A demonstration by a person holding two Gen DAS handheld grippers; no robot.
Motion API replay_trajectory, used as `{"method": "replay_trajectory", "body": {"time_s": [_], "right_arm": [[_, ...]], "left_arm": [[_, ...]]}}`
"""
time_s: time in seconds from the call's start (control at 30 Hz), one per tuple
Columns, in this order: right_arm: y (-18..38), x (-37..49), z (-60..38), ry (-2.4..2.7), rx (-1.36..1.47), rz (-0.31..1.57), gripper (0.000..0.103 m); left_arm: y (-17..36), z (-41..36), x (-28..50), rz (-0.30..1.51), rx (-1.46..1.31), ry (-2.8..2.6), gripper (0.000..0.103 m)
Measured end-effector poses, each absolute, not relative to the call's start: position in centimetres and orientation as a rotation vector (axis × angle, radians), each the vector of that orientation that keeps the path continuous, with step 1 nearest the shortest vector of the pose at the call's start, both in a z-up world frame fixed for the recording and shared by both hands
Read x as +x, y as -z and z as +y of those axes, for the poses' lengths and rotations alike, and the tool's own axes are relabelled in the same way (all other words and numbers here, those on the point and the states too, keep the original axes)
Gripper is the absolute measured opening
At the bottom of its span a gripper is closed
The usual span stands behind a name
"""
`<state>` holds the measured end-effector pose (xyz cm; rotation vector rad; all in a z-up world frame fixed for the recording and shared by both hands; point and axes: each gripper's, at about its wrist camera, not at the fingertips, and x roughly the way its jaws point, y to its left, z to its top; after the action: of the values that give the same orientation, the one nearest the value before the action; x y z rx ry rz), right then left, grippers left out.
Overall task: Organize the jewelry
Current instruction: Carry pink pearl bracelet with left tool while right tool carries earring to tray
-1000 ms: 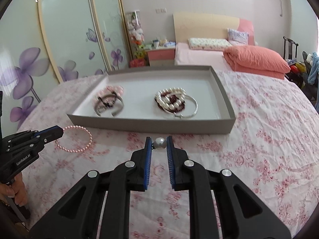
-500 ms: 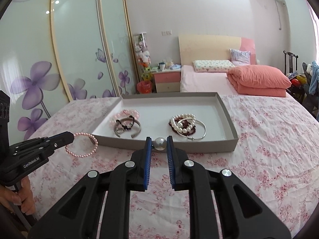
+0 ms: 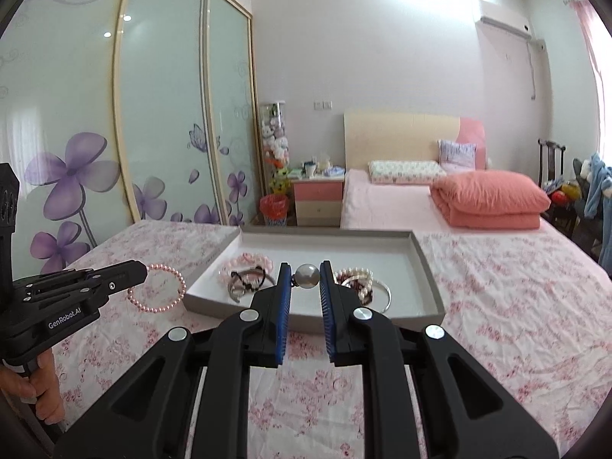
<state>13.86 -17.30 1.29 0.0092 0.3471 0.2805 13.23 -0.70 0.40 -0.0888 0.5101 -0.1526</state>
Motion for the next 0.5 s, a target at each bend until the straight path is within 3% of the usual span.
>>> {"method": "replay_trajectory", "body": {"time_s": [0.5], "right_arm": [[-3.5,15.2,-17.6,-0.244,0.005,0.242,0.016]], "left_arm": [[-3.1,-2.4,14.3,0.413,-0.052,0.135,0.006]]}}
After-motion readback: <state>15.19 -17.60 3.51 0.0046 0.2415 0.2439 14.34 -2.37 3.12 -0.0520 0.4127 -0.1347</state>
